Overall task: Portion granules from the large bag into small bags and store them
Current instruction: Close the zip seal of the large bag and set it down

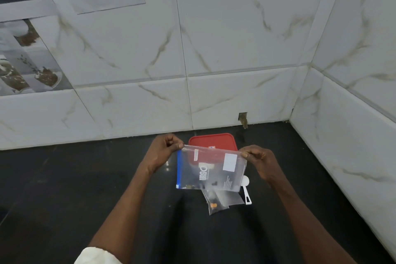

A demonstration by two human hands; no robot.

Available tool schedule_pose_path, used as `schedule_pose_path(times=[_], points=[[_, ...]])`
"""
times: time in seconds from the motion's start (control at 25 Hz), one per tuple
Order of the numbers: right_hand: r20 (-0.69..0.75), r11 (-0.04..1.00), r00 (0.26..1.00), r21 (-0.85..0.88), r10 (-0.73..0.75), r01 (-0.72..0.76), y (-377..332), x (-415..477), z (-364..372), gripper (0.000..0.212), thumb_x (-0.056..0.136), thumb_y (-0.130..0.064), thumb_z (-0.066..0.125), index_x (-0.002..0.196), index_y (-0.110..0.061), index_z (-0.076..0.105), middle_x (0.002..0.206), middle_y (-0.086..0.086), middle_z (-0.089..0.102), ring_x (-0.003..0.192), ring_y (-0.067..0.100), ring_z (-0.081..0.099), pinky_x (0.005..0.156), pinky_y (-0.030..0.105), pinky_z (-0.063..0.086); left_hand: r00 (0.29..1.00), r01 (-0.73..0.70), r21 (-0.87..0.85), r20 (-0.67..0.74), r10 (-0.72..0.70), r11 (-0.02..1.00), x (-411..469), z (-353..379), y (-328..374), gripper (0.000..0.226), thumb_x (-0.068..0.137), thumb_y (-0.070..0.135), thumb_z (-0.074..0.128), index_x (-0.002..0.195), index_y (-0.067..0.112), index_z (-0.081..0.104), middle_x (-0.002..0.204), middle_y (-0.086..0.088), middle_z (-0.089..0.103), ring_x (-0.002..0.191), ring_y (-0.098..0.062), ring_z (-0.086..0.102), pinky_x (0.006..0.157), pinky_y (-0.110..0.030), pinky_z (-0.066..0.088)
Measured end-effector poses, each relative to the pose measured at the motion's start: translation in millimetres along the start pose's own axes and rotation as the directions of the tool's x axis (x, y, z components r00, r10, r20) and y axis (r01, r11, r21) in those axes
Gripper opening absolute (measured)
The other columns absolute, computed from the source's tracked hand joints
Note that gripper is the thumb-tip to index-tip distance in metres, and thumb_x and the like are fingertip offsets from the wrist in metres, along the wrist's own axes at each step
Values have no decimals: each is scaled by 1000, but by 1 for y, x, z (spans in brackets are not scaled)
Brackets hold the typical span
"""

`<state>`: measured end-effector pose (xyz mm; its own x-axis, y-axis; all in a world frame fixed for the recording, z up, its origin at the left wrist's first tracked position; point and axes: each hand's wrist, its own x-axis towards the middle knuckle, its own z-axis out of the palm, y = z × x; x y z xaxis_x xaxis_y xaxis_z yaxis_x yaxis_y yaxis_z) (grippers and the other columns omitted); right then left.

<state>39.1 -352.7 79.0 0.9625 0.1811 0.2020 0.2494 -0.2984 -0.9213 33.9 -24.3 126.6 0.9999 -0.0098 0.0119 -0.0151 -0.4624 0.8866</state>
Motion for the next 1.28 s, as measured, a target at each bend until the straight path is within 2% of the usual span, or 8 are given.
schedule_pose_path(times=[0.2, 0.36, 0.52, 0.64, 0.76, 0.96, 1.08, 1.28], points=[[8, 974, 997, -214, 76, -72, -1, -8, 10, 17, 86, -19, 73, 102, -18, 77, 97, -4, 75, 86, 3, 68, 83, 31, 56, 994, -82, 134, -66, 91, 988, 1, -5, 41, 26, 89, 6, 72, 108, 23, 70, 80, 5, 78, 82, 3, 71, 80, -14, 49], [100, 989, 992, -136, 79, -65, -56, -1, 31, 60, 72, -38, 84, 127, -27, 62, 116, -15, 65, 103, 1, 62, 89, 18, 48, 954, -285, 365, 202, 224, 886, 8, 3, 95, 58, 90, 15, 73, 143, 31, 53, 88, 10, 78, 88, -6, 71, 87, -18, 50], [-56, 998, 998, 51, -42, 44, -85, 18, 69, 11, 82, -26, 73, 89, -18, 70, 81, 3, 72, 76, 14, 66, 78, 47, 56, 932, -334, 313, 253, 261, 889, 13, 16, 131, 87, 83, 22, 82, 155, 34, 35, 95, 8, 78, 74, 1, 68, 78, -12, 50], [-127, 931, 991, 365, 37, 12, -80, 19, 58, 3, 86, -7, 70, 83, -5, 69, 82, 11, 73, 78, 18, 67, 80, 40, 55, 977, -213, -48, -39, 211, 976, 4, -15, 107, 69, 92, 23, 72, 152, 24, 40, 109, 0, 77, 96, -8, 74, 96, -23, 54], [-143, 821, 986, 571, 90, 8, -70, 11, 44, 3, 87, -2, 68, 88, -3, 71, 85, 10, 74, 79, 22, 69, 72, 31, 57, 987, -149, -303, -103, 123, 941, -20, -35, 45, 70, 91, 58, 61, 148, 21, 46, 124, -4, 74, 116, -15, 69, 104, -28, 49], [-70, 663, 977, 744, 199, -82, -47, 6, 58, 9, 88, -7, 64, 92, -9, 72, 92, 10, 74, 89, 27, 70, 84, 46, 57, 997, -39, -326, -74, 16, 944, -43, 7, 8, 38, 90, -10, 66, 124, 6, 67, 105, 1, 79, 97, -7, 71, 83, -14, 53], [-31, 578, 980, 811, 199, -92, -46, 2, 59, 9, 92, -4, 58, 89, -4, 66, 94, 12, 72, 89, 28, 70, 80, 44, 58, 985, -77, -315, -169, 24, 946, -46, 16, 7, 22, 88, -11, 67, 103, 2, 76, 89, 4, 80, 83, -3, 72, 78, -14, 54], [-81, 731, 972, 673, 220, -109, -43, 0, 52, 12, 83, -1, 69, 91, -9, 75, 88, 10, 76, 83, 24, 73, 78, 42, 59, 954, -142, -338, -298, 38, 930, -48, 19, 16, 12, 85, -3, 74, 91, 5, 80, 84, -1, 80, 76, -6, 70, 73, -16, 55]])
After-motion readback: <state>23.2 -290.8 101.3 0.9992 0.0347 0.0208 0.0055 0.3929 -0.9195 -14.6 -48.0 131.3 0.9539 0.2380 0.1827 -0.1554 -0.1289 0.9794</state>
